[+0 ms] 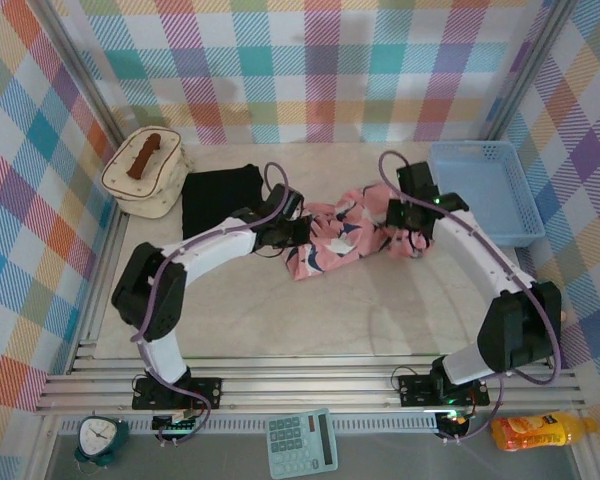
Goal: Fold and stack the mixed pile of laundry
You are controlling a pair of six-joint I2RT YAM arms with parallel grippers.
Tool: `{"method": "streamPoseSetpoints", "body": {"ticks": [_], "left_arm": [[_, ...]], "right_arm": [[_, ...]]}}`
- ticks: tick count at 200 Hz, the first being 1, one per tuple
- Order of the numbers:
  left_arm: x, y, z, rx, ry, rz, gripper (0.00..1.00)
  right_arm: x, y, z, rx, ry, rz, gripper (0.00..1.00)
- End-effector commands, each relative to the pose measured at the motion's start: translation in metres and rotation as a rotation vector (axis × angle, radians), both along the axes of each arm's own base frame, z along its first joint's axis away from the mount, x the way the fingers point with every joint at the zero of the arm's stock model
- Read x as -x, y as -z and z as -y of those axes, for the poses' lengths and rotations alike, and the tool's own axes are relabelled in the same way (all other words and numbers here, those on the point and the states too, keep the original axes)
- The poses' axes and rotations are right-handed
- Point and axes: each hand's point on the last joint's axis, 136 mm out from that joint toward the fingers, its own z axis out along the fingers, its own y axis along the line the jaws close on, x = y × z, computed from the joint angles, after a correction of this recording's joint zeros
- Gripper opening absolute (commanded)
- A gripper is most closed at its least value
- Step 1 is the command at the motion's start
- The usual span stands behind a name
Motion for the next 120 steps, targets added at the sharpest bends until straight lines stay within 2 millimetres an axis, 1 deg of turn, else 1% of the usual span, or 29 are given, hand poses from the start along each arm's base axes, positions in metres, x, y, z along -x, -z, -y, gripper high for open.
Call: {"method": "streamPoseSetpoints", "body": {"ticks": [1,10,19,26,32,37,41,46,50,55,60,70,79,85,91,102,109,115,120], "left_arm": [[0.042,0.011,-0.026,-0.113,0.103,-0.086,0.0],[0.059,0.018,-0.03,-0.119,0.143,-0.131,0.0],[0.077,0.024,-0.031,-0.115,0.192,-0.179,0.0],[0.091,0.028,-0.033,-0.119,0.229,-0.216,0.0],[0.102,0.033,-0.035,-0.135,0.257,-0.249,0.01],[0.108,0.035,-0.039,-0.156,0.268,-0.272,0.06],[0.111,0.037,-0.044,-0.179,0.267,-0.286,0.13],[0.113,0.038,-0.049,-0.209,0.26,-0.297,0.25],[0.112,0.038,-0.055,-0.238,0.246,-0.298,0.37],[0.109,0.036,-0.061,-0.274,0.222,-0.29,0.53],[0.104,0.032,-0.067,-0.303,0.195,-0.274,0.63],[0.09,0.018,-0.07,-0.322,0.155,-0.213,0.75],[0.074,0.001,-0.066,-0.297,0.118,-0.135,0.84],[0.062,-0.009,-0.062,-0.269,0.088,-0.086,0.88],[0.049,-0.02,-0.057,-0.233,0.059,-0.037,0.9],[0.028,-0.034,-0.046,-0.167,0.009,0.033,0.92],[0.015,-0.039,-0.039,-0.127,-0.017,0.066,0.92],[0.006,-0.038,-0.033,-0.104,-0.034,0.075,0.91],[0.0,-0.035,-0.03,-0.093,-0.048,0.074,0.91]], "right_arm": [[0.061,0.05,0.025,0.095,0.064,-0.223,0.0],[0.075,0.057,0.037,0.138,0.095,-0.254,0.0],[0.084,0.061,0.044,0.162,0.11,-0.272,0.0],[0.089,0.062,0.05,0.179,0.127,-0.283,0.0],[0.09,0.061,0.054,0.194,0.136,-0.284,0.03],[0.088,0.059,0.057,0.205,0.142,-0.281,0.04],[0.086,0.056,0.059,0.216,0.143,-0.273,0.06],[0.082,0.051,0.062,0.232,0.147,-0.257,0.1],[0.077,0.045,0.062,0.239,0.146,-0.239,0.17],[0.07,0.037,0.062,0.242,0.141,-0.214,0.28],[0.063,0.027,0.061,0.241,0.136,-0.188,0.34],[0.045,0.005,0.056,0.222,0.129,-0.118,0.44],[0.028,-0.014,0.043,0.163,0.1,-0.041,0.51],[0.016,-0.024,0.033,0.116,0.075,0.012,0.56],[0.006,-0.033,0.023,0.066,0.05,0.061,0.6],[-0.012,-0.041,0.003,-0.018,0.002,0.121,0.65],[-0.023,-0.04,-0.007,-0.055,-0.026,0.139,0.68],[-0.032,-0.036,-0.014,-0.072,-0.044,0.141,0.69],[-0.04,-0.03,-0.018,-0.074,-0.052,0.131,0.7]]}}
